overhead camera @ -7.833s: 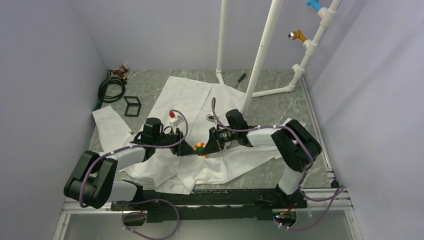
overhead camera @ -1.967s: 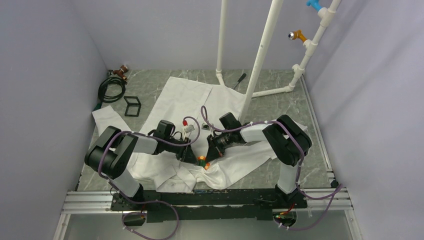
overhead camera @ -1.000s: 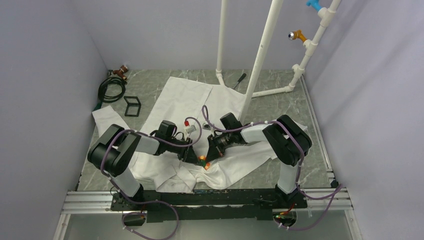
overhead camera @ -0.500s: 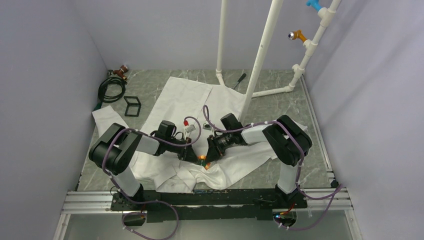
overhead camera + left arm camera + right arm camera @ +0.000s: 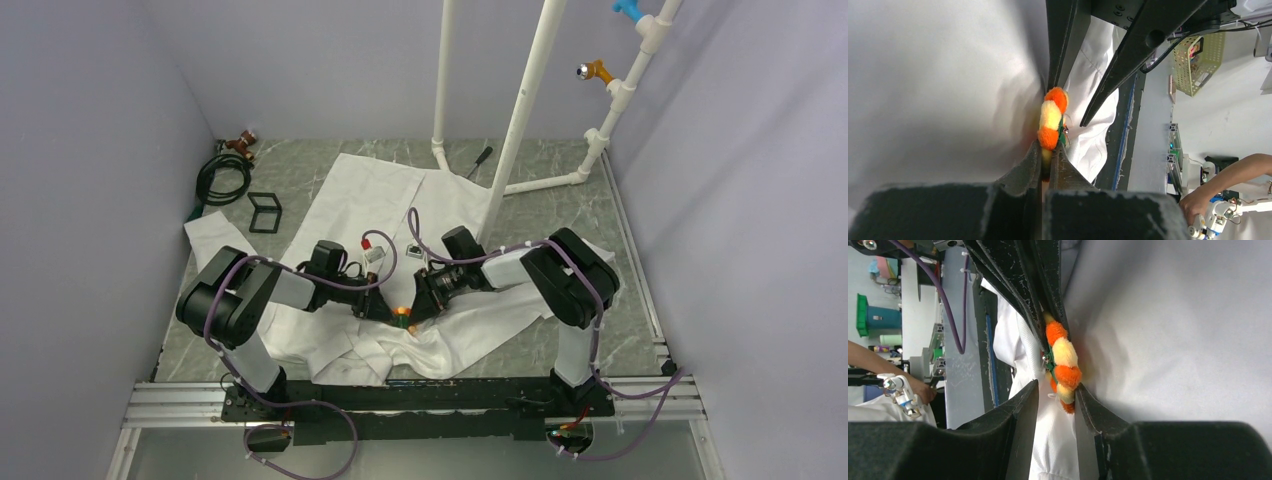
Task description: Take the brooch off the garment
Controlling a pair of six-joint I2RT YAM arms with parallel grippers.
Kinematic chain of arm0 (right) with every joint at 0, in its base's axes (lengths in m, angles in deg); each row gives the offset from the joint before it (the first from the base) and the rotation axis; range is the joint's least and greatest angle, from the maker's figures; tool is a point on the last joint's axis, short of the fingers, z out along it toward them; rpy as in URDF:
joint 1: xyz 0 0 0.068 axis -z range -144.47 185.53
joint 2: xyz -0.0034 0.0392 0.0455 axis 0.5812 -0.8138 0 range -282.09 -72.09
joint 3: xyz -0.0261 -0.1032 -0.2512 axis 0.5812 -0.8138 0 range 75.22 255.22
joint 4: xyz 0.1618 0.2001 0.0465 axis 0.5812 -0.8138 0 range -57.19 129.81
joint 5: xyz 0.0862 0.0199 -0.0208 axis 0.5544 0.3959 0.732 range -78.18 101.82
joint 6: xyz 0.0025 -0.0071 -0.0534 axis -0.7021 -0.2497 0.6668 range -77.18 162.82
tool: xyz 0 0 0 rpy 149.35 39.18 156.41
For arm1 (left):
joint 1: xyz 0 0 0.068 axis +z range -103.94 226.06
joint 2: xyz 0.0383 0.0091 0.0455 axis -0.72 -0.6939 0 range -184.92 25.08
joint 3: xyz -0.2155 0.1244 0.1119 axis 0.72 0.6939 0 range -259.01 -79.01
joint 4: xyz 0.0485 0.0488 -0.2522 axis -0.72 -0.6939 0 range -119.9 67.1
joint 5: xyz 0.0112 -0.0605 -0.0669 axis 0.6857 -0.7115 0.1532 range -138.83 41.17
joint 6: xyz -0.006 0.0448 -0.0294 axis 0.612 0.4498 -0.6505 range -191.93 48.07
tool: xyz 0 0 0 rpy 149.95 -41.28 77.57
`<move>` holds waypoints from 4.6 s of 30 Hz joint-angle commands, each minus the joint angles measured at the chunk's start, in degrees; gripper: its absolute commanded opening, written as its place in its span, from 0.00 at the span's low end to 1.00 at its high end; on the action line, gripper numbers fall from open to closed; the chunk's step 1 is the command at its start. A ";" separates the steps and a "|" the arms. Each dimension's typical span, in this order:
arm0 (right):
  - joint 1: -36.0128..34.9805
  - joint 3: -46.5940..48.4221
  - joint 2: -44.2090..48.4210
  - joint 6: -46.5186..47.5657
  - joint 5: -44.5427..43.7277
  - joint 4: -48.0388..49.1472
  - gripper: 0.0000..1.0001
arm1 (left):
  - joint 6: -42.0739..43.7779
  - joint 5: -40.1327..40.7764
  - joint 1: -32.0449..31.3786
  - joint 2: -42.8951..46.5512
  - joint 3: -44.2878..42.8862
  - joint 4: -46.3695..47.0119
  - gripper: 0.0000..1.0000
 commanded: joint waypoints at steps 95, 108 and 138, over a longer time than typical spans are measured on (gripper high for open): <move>-0.14 9.04 6.85 -8.21 -4.84 -4.54 0.00 | -5.00 16.98 1.19 16.15 -2.05 -6.42 0.21; -0.06 8.77 6.45 -4.25 -7.79 -7.75 0.00 | -8.47 9.65 2.14 20.62 1.39 2.20 0.52; 0.11 9.26 7.51 0.40 -7.53 -9.50 0.00 | 16.63 26.56 -6.39 26.46 0.11 -16.93 0.52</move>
